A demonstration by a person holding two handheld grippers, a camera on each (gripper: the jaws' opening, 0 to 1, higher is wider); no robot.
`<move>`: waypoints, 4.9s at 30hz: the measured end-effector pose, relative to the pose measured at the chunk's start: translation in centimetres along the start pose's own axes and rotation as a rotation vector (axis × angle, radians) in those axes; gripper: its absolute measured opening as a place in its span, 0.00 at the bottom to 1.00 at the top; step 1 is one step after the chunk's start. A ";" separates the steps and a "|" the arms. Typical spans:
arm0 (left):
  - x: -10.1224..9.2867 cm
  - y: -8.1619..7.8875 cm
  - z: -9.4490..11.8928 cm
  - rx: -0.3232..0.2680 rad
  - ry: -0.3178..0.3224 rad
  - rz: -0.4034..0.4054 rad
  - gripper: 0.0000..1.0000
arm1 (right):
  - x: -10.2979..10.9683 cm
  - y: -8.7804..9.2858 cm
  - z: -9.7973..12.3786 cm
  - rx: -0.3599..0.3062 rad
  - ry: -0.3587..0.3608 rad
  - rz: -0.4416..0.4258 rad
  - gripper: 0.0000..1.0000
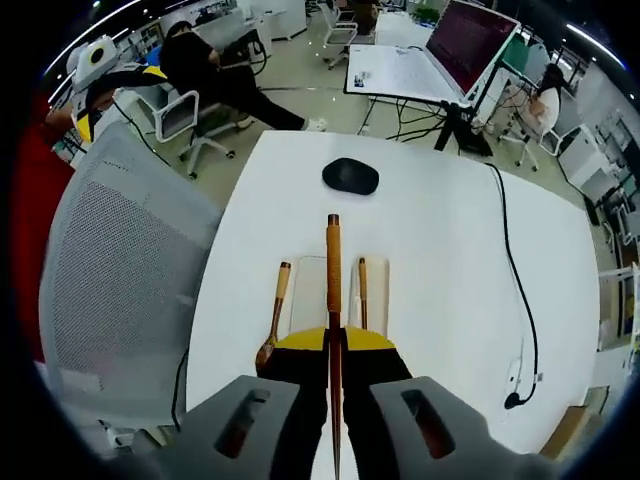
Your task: Arrange the utensils inside the cutlery case until each visible utensil rests in its matching compartment.
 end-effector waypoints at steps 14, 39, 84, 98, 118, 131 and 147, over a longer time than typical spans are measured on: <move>0.1 0.4 0.0 0.010 0.002 0.005 0.81 | -1.0 -1.1 -2.4 -0.011 0.027 0.028 0.01; 1.6 0.1 0.4 -0.036 -0.012 0.052 0.84 | -3.1 -0.2 -8.5 -0.079 0.108 0.051 0.01; 2.2 1.4 -0.1 0.061 -0.021 0.030 0.82 | -4.3 4.5 -15.3 -0.065 0.086 -0.135 0.01; 2.1 1.0 0.0 0.050 -0.020 0.021 0.82 | -4.6 4.0 -13.5 -0.108 0.095 -0.183 0.08; 1.1 0.5 0.4 0.020 0.002 -0.005 0.82 | -2.0 4.8 -10.3 -0.134 0.137 -0.178 0.13; 0.4 0.7 1.4 0.019 0.003 -0.017 0.81 | 1.1 5.2 -10.2 -0.142 0.125 -0.138 0.10; 0.0 0.7 2.2 0.014 -0.010 -0.027 0.81 | 4.4 5.7 -11.4 -0.136 0.073 -0.126 0.09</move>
Point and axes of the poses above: the point that each gripper's makers call its tool centre point, and the gripper's own axes: z roughly backward along the fingers, x roughly to its left, y roughly out of its underside, the point moved 8 cm from there along z, roughly backward along the fingers, and after that the axes turned 9 degrees about -z, right-handed, at the moved point
